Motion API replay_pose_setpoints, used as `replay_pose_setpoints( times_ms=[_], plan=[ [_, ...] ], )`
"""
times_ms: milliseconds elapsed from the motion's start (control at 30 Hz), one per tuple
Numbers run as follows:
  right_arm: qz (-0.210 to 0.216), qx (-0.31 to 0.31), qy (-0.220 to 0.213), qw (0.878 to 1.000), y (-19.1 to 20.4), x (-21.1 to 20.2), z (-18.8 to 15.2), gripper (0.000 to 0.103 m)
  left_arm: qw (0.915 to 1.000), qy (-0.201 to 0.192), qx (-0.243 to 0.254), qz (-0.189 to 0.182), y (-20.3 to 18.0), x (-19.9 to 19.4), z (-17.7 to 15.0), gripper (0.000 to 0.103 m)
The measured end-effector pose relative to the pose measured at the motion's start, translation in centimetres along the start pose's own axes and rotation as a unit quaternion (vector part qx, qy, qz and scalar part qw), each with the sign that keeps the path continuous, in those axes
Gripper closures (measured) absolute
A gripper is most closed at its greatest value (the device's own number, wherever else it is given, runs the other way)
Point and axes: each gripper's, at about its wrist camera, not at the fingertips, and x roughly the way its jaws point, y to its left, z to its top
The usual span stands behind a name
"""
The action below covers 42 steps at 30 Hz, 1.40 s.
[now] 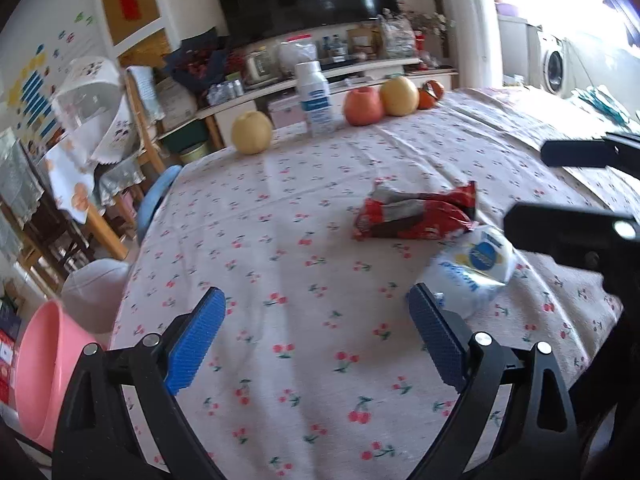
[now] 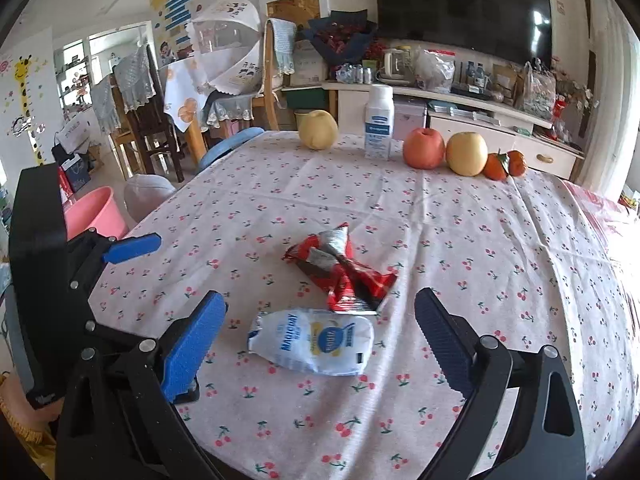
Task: Collect trash
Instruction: 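Grasp the white MAGICDAY bag with the left tool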
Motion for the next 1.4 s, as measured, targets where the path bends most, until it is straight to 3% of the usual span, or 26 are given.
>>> replay_pose_setpoints(
  times_ms=[167, 467, 800, 1200, 1400],
  plan=[
    [-0.002, 0.005, 0.013, 1.000, -1.1, 0.4, -0.1, 0.008, 0.9994, 0.005, 0.031, -0.012, -1.9, 0.5, 0.0, 0.010],
    [0.004, 0.034, 0.049, 0.998, -4.5, 1.7, 0.2, 0.008, 0.9971, 0.016, 0.044, -0.061, -4.0, 1.5, 0.3, 0.010],
    [0.020, 0.072, 0.091, 0.993, -7.8, 4.2, 0.5, 0.008, 0.9915, 0.036, 0.027, -0.122, -5.2, 3.3, 0.9, 0.010],
    [0.024, 0.070, 0.113, 0.991, -7.9, 6.3, 1.7, 0.008, 0.9732, 0.084, 0.063, -0.205, -7.0, 5.4, 1.5, 0.010],
    [0.019, 0.070, 0.118, 0.990, -8.2, 7.2, 2.0, 0.008, 0.9521, 0.083, 0.069, -0.286, -7.4, 4.1, 1.5, 0.010]
  ],
)
